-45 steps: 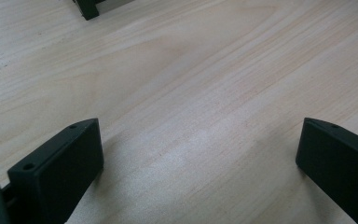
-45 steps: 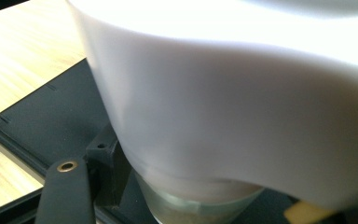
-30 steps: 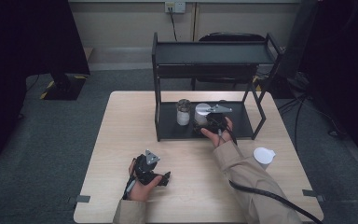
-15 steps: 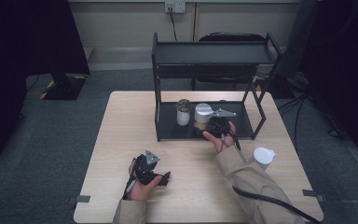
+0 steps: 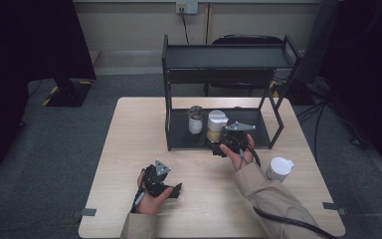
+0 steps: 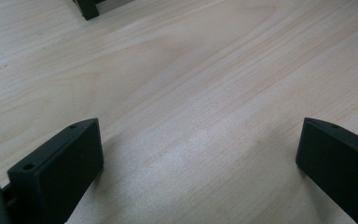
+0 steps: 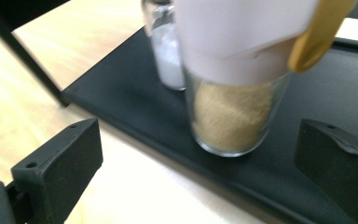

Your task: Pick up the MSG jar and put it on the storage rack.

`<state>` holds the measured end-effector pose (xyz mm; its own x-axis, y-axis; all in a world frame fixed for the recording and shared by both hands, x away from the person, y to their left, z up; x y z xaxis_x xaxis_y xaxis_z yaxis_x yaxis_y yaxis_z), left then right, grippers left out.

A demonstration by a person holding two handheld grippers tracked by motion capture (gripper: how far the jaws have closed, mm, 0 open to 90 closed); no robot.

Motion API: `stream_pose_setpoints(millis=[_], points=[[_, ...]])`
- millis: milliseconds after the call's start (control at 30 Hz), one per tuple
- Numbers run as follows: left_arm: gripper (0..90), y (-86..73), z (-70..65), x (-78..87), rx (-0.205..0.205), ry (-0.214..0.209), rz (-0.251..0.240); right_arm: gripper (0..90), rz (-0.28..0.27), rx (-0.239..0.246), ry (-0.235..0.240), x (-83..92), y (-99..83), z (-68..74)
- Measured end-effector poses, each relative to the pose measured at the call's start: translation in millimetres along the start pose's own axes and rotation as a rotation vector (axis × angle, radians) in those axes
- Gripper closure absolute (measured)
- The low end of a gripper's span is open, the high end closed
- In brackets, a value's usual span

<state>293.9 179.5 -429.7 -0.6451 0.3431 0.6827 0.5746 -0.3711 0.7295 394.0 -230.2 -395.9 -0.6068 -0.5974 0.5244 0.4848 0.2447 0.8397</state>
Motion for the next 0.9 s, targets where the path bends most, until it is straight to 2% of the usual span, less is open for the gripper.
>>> stream_pose_setpoints(millis=[233, 400, 633, 900], points=[[0.0, 0.0, 0.0, 0.0, 0.000, 0.000, 0.000, 0.5, 0.004, 0.021, 0.044, 11.4, -7.4, 3.8], [0.0, 0.1, 0.0, 0.0, 0.000, 0.000, 0.000, 0.5, -0.009, 0.012, 0.070, 17.7, -13.8, 4.2], [0.0, 0.0, 0.0, 0.0, 0.000, 0.000, 0.000, 0.3, -0.023, 0.047, 0.105, 29.1, -21.0, 9.6], [0.0, 0.0, 0.0, 0.0, 0.000, 0.000, 0.000, 0.4, -0.012, 0.055, 0.139, 40.2, -28.1, 8.7]])
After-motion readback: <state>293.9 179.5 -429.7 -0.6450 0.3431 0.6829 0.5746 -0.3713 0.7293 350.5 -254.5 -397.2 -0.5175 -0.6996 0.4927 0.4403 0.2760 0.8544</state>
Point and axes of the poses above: each handheld gripper's, and its own axes: x roughly backward along the jaws, y roughly out of its top, z roughly to its left, the point moved 1 cm from there along -x, roughly forward along the jaws, and after that the axes turned 5 degrees about y, right-handed, at the moved point
